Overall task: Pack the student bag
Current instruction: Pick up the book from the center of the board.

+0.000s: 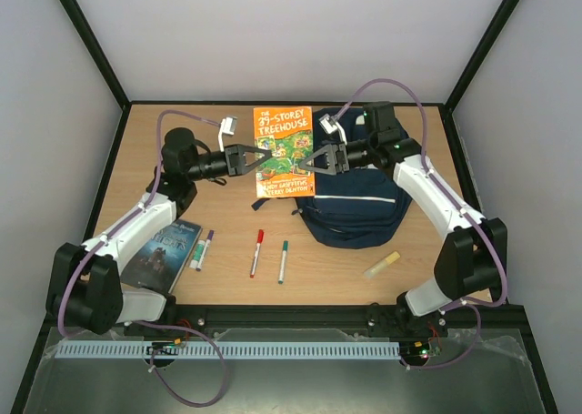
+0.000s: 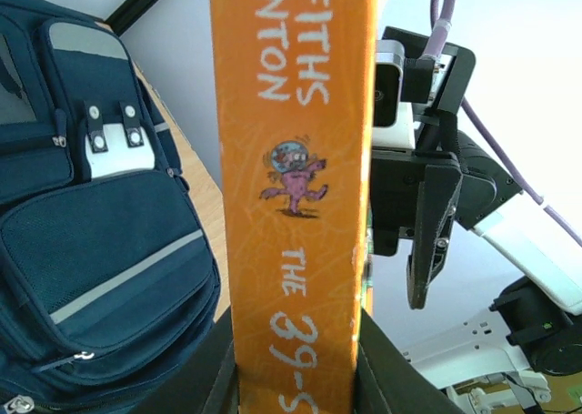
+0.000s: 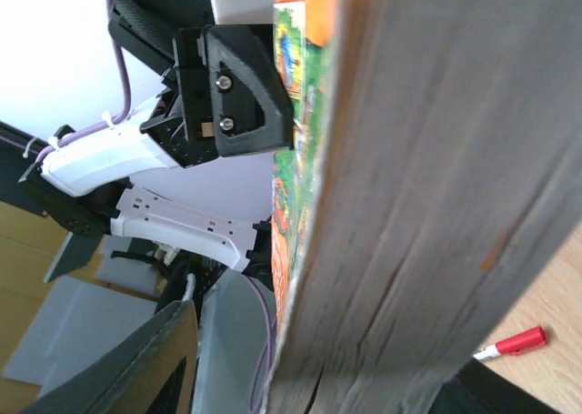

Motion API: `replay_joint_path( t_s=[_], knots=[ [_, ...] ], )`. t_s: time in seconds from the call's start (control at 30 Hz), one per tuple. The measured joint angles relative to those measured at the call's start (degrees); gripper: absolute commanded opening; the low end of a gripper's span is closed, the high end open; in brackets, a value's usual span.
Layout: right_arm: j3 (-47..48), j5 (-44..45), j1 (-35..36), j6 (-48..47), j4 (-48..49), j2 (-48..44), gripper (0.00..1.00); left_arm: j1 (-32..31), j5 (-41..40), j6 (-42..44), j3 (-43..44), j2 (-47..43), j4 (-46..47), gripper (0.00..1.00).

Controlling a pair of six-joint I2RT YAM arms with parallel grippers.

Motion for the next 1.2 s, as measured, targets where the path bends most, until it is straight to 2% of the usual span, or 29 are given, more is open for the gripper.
replay_joint_path(
  t_s=[0.3,0.47,0.5,0.53,0.6,0.7,0.8,0.9,1.2],
  knots=[
    [2.08,1.09,-0.02,3.04,-0.68,-0.31,0.29,0.00,-0.22,0.00,0.00,0.20,2.23,0.02],
    [2.08,3.82,-0.04,6.21,-0.33,-0.63,0.24,0.00,-0.31,0.26,-0.02,0.24,2.91,0.02],
    [2.08,4.15,-0.09,6.82,-0.20,-0.63,0.17,0.00,-0.39,0.37,-0.02,0.24,2.91,0.02],
    [2.08,4.55,-0.09,7.52,-0.02,-0.63,0.04,0.02,-0.48,0.44,-0.02,0.26,2.89,0.02],
    [2.08,5.31,-0.13,8.66,0.37,-0.63,0.01,0.02,-0.72,0.85,-0.02,0.31,2.89,0.11],
    [2.08,6.58,-0.20,9.29,0.39,-0.63,0.01,0.15,-1.53,2.27,0.09,0.44,1.42,0.52],
    [2.10,9.81,-1.25,9.01,0.04,-0.79,0.01,0.15,-3.10,5.25,0.48,1.29,-2.43,0.69],
    [2.03,13.77,-5.84,8.74,-0.42,-1.40,0.01,0.15,-4.83,7.74,1.40,4.33,-7.48,0.73],
    [-7.02,20.57,-28.15,3.10,-2.91,-9.81,0.01,-0.76,-12.70,13.22,4.66,11.58,-20.74,0.75]
  ],
)
